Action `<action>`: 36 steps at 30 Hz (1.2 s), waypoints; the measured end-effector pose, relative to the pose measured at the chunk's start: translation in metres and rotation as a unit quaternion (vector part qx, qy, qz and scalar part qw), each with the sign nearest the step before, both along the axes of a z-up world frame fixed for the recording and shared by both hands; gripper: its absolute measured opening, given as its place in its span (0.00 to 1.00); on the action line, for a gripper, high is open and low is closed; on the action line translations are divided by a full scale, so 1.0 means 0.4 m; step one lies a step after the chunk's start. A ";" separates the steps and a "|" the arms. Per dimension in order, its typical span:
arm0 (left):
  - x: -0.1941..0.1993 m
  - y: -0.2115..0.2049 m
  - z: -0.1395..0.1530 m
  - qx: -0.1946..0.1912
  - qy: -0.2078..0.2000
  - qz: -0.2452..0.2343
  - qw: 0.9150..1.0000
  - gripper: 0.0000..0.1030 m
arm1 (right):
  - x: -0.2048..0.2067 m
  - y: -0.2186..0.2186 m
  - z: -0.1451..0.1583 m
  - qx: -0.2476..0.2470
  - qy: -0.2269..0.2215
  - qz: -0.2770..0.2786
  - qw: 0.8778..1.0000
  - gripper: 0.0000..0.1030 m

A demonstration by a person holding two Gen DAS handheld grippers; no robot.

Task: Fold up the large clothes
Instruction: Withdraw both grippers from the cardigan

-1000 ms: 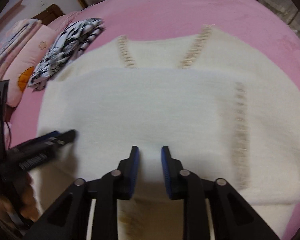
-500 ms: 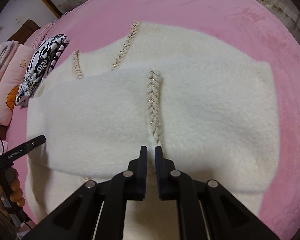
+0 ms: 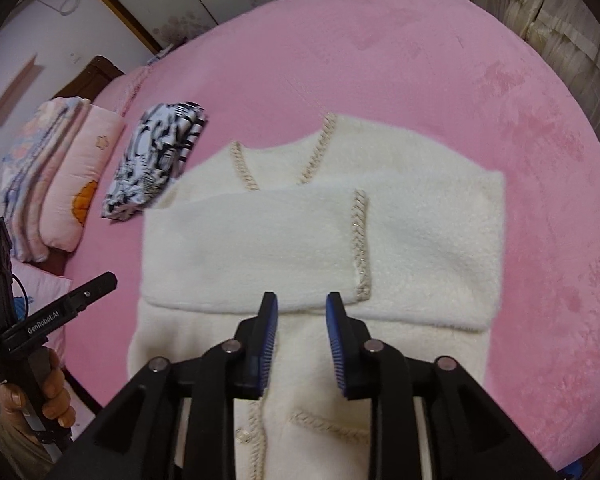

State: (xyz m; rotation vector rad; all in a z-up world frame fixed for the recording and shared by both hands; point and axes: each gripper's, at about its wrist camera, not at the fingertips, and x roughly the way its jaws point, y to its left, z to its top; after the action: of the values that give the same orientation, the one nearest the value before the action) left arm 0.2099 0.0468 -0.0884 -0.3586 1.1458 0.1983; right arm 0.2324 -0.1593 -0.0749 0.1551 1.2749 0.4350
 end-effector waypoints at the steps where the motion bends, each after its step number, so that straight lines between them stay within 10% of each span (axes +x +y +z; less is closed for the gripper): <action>1: -0.019 -0.004 0.022 0.003 -0.003 0.002 1.000 0.65 | -0.012 0.004 0.026 0.006 -0.005 0.007 1.000 0.27; 21: -0.333 0.001 0.163 0.030 0.018 -0.029 0.999 0.66 | -0.266 -0.016 0.164 0.004 -0.049 0.066 0.997 0.28; 25: -0.404 0.048 0.123 0.019 0.030 -0.052 0.998 0.66 | -0.347 -0.044 0.164 -0.010 -0.073 0.038 0.997 0.31; 29: -0.483 0.100 0.052 -0.016 0.054 -0.057 0.997 0.66 | -0.451 -0.068 0.133 -0.040 -0.067 0.013 0.997 0.59; 36: -0.599 0.169 -0.137 -0.048 0.124 -0.053 0.990 0.66 | -0.600 -0.128 0.022 -0.054 -0.007 -0.037 0.998 0.59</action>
State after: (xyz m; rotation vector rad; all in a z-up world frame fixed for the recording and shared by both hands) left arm -0.0298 0.1143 -0.1432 -0.3635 1.4196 0.0961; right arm -0.0074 -0.2107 -0.0661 0.1072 1.2709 0.3031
